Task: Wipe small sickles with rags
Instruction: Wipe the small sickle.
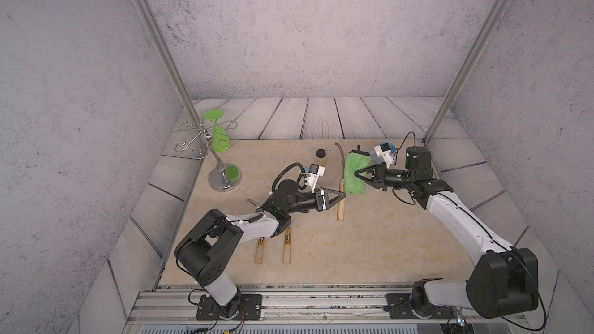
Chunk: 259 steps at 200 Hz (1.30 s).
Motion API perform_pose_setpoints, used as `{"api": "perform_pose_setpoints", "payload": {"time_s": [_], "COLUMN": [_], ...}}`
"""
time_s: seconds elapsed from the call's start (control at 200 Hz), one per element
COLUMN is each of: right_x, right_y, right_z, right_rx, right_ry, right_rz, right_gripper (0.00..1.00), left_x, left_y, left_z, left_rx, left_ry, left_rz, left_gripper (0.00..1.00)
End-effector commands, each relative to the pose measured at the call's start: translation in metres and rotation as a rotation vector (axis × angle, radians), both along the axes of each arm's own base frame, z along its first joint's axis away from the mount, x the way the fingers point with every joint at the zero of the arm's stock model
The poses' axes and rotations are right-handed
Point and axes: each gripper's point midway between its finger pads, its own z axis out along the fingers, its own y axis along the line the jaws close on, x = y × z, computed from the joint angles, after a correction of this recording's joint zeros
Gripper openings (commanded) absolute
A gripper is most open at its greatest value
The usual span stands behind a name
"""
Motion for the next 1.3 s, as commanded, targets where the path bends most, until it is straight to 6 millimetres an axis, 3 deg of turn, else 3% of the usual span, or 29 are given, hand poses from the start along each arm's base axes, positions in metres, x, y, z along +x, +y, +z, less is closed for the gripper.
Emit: {"api": "perform_pose_setpoints", "payload": {"time_s": [0.0,0.41,0.871,1.196,1.291], "right_x": [-0.007,-0.033,-0.072,-0.099,-0.098], "right_y": [0.014,0.036,0.029,0.017,0.01], "right_z": [0.0,-0.025,-0.057,-0.073,-0.071], "right_rx": [-0.031,-0.08,-0.121,-0.154,-0.187], "right_ry": [-0.001,0.031,0.07,0.082,0.066], "right_rz": [0.067,0.146,0.17,0.152,0.108], "right_gripper": [0.11,0.11,0.1,0.1,0.1], "left_x": [0.001,0.008,0.028,0.045,0.048], "left_y": [-0.001,-0.006,-0.001,0.011,0.018], "left_z": [0.029,0.053,0.075,0.074,0.074], "left_rx": [-0.068,-0.1,-0.119,-0.097,-0.095], "left_ry": [-0.068,-0.116,-0.154,-0.154,-0.146], "left_rz": [-0.02,-0.015,0.032,0.069,0.077], "left_gripper": [0.0,0.0,0.0,0.0,0.0]}}
